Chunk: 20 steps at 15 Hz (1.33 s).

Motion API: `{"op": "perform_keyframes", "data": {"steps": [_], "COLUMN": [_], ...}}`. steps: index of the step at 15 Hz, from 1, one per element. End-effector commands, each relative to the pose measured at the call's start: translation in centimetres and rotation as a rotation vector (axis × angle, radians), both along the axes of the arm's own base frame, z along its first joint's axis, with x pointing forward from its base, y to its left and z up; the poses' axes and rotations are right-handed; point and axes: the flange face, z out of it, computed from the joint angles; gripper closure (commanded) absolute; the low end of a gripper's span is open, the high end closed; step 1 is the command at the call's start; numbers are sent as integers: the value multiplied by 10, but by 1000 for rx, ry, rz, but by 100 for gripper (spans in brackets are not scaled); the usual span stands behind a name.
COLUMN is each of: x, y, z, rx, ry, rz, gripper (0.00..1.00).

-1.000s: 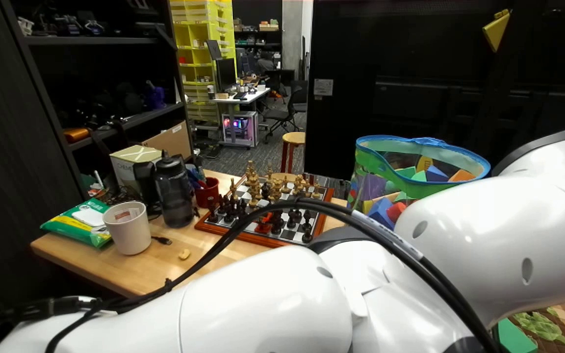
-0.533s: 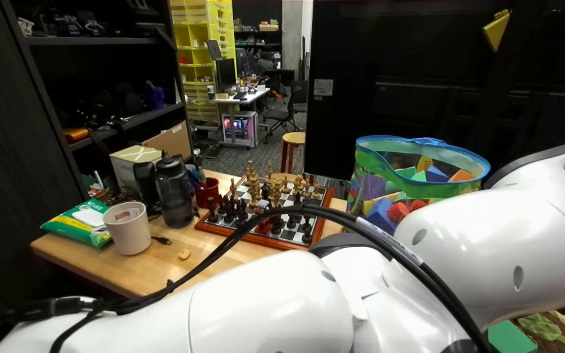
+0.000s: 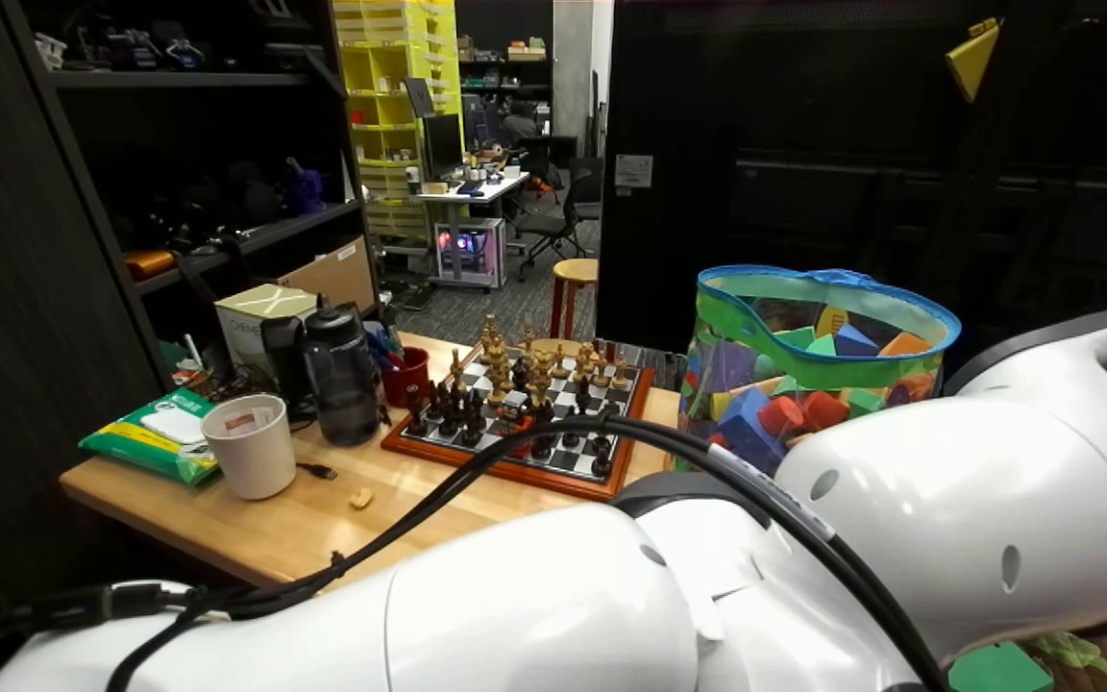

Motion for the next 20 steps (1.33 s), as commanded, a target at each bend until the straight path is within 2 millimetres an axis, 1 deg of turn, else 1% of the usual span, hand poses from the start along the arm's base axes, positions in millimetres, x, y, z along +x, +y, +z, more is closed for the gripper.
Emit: {"op": "perform_keyframes", "data": {"steps": [1, 3, 4, 5, 9, 20], "x": [-1, -1, -1, -2, -1, -1], "y": [3, 3, 3, 1, 1, 1], "z": [1, 0, 0, -4, -4, -4], "rx": [0, 2, 3, 11, 10, 10], "ry": [31, 30, 27, 11, 12, 12], "rz": [-19, -22, -24, -8, -11, -12], "gripper": [70, 70, 20, 44, 20, 20]}}
